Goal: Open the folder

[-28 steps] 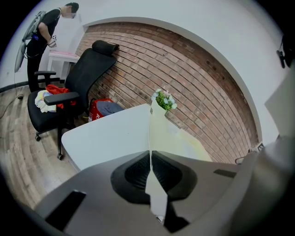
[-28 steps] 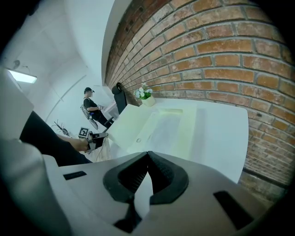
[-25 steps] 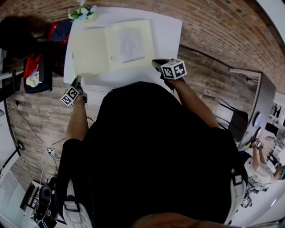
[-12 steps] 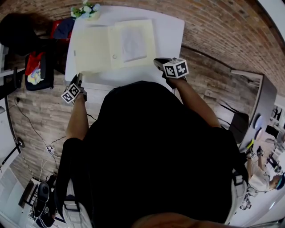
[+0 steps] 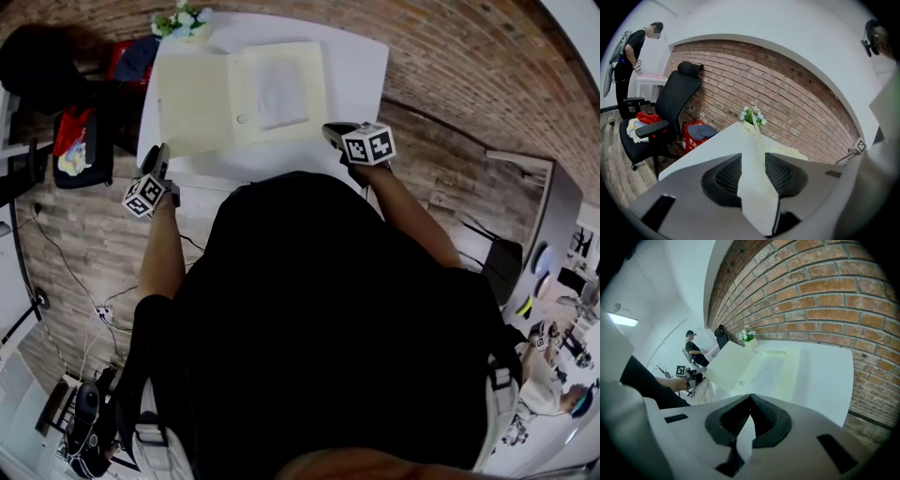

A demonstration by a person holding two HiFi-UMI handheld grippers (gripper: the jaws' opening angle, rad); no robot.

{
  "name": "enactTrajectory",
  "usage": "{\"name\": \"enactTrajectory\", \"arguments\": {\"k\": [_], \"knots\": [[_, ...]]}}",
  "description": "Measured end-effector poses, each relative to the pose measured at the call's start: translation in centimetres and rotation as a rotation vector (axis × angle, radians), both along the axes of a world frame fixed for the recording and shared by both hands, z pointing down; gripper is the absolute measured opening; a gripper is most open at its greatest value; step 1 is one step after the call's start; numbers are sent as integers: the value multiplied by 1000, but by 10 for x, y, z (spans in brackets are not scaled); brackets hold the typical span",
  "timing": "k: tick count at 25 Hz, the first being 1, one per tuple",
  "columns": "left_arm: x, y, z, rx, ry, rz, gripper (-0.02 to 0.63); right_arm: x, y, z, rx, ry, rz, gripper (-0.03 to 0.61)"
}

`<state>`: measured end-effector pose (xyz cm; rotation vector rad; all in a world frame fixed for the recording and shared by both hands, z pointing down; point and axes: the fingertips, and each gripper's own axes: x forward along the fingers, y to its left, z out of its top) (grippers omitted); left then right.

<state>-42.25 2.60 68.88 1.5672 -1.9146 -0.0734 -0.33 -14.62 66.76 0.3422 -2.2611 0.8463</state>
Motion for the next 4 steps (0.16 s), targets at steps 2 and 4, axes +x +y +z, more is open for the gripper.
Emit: {"name": "enactTrajectory", "arguments": {"k": [2,4], "knots": [[3,-8,-13,30,-8,12,158,1,1,0,-1,-1,-1,25],[5,-16,-27,56,-26,18,149,1,1,-1,-2,-3,-1,25]]}}
